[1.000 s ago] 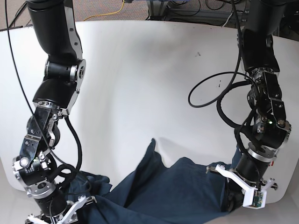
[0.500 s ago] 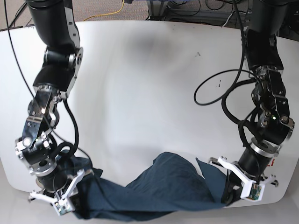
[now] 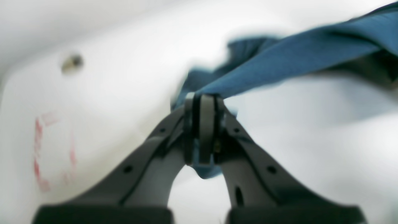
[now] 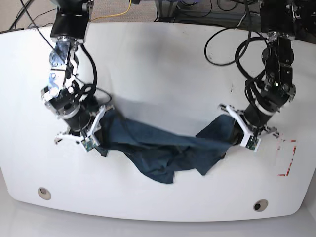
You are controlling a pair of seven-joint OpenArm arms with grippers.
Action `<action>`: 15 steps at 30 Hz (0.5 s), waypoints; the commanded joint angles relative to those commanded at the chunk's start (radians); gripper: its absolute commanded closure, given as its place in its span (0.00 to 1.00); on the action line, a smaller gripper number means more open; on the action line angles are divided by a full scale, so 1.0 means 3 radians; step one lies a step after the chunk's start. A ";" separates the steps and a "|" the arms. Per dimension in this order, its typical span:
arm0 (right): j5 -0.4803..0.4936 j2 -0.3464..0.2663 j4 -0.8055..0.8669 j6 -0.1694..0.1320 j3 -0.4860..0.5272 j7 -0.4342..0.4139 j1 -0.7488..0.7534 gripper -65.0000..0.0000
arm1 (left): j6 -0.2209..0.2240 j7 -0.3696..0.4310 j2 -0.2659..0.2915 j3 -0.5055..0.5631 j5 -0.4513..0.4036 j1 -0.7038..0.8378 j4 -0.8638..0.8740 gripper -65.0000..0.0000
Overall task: Layout the t-shirt on the table in an organized manner, then fold the t-shirt properly
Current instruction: 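Lift the shirt with both grippers and pull the grippers apart, then lay the stretched shirt down on the table and release both grippers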
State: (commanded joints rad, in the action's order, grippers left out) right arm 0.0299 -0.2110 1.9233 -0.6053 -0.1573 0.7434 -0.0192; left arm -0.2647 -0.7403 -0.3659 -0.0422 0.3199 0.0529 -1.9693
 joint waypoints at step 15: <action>0.0164 0.0199 0.0087 0.0000 -0.0251 0.0000 0.0777 1.00 | -0.0225 0.0000 -0.0041 -0.0491 -0.0005 0.0972 -0.0026 0.99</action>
State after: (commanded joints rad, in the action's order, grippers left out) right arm 0.0790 -0.1511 1.9494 -0.6053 -0.2325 0.7434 0.2140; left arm -0.3322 -0.7403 -0.3782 -0.1895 0.3184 0.3445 -1.9770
